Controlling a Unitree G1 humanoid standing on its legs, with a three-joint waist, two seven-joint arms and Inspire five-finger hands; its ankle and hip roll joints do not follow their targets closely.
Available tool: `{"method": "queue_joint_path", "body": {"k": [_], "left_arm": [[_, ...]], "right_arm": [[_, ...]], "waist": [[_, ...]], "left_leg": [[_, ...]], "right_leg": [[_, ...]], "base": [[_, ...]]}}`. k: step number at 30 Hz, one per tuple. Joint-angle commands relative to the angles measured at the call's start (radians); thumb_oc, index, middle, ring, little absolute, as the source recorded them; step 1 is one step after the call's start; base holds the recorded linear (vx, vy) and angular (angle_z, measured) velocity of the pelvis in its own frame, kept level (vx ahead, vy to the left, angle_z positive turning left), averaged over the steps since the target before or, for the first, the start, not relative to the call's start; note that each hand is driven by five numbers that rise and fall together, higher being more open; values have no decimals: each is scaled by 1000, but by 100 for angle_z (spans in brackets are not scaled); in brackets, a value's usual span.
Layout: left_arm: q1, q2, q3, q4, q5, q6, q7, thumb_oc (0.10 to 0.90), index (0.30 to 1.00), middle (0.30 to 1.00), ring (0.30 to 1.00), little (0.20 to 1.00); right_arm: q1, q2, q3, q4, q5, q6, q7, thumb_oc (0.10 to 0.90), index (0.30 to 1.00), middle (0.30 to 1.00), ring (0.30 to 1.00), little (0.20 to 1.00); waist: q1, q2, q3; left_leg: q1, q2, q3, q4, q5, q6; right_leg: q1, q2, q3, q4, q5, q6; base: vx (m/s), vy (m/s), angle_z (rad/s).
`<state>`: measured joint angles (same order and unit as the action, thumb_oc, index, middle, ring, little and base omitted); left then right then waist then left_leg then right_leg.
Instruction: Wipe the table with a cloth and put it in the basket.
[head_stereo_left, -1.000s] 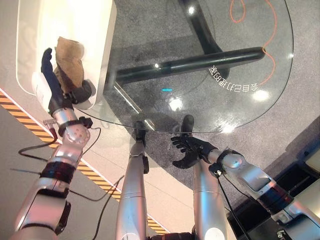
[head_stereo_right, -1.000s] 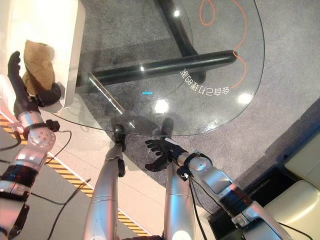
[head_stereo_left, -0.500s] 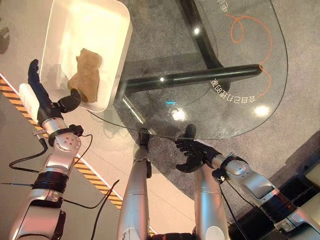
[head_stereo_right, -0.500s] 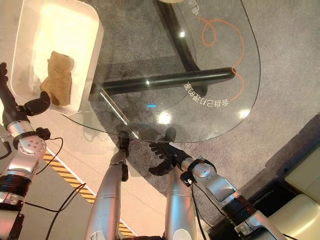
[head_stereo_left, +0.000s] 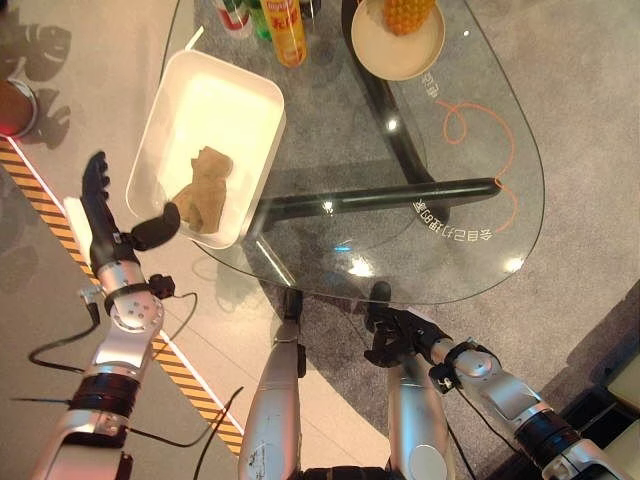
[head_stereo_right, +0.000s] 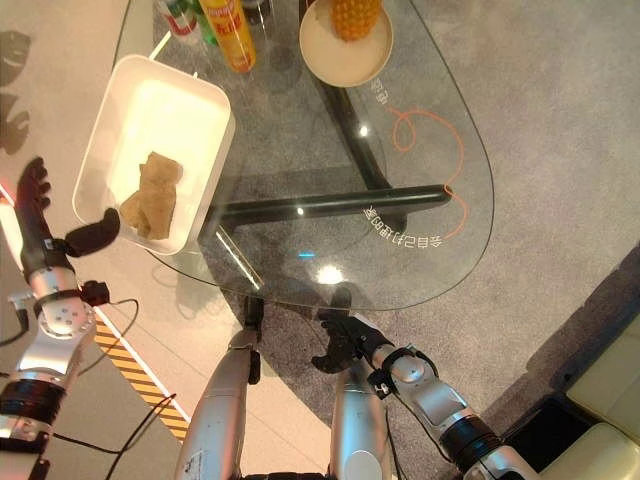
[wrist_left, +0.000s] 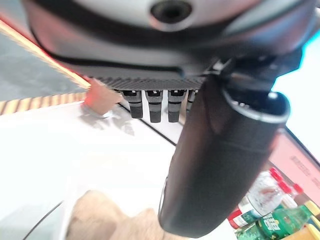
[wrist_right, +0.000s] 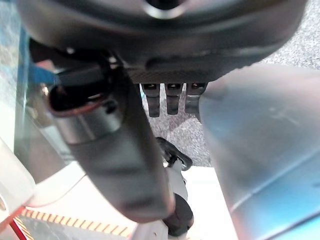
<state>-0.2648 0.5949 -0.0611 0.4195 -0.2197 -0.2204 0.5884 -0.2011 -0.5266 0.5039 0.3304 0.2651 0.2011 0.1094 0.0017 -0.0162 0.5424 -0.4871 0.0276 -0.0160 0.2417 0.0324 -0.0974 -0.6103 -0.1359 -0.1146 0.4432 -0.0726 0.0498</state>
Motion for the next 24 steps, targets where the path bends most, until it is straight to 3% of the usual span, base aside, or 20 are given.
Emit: {"method": "queue_joint_path", "body": {"k": [1,9,14,19,24], "left_arm": [[43,-6,60,-79,-38,-23,-27,800,900,900,900,900],[152,-140,-26,25,-127,8,-154,800,900,900,900,900],[222,-207,-86,154,-225,24,-252,800,900,900,900,900],[270,-271,-109,294,-212,61,-279,800,900,900,900,900],[274,-313,-121,462,-174,82,-308,800,900,900,900,900]], "right_arm": [[109,11,-17,-37,10,-71,-11,800,900,900,900,900],[115,91,-78,127,25,-89,-42,800,900,900,900,900],[137,139,-128,273,92,-110,-97,800,900,900,900,900],[170,180,-187,387,114,-160,-245,800,900,900,900,900],[185,208,-221,528,103,-175,-268,800,900,900,900,900]], "waist": [[2,9,-22],[13,9,-22],[16,9,-83],[14,3,-153],[8,1,-219]], "left_leg": [[0,-112,37,70,-48,62],[138,-104,9,37,-43,51],[212,-93,-1,-3,-40,44],[294,-78,-3,-72,-32,40],[366,-67,-5,-135,-27,38]], "right_leg": [[124,94,-13,-126,13,-8],[286,108,-24,-164,-3,-24],[384,109,-33,-220,1,-32],[471,112,-31,-281,9,-26],[542,114,-22,-335,18,-16]], "base": [[-26,-150,12],[-20,-94,3],[21,-53,1],[32,-43,1],[72,-18,0]]}}
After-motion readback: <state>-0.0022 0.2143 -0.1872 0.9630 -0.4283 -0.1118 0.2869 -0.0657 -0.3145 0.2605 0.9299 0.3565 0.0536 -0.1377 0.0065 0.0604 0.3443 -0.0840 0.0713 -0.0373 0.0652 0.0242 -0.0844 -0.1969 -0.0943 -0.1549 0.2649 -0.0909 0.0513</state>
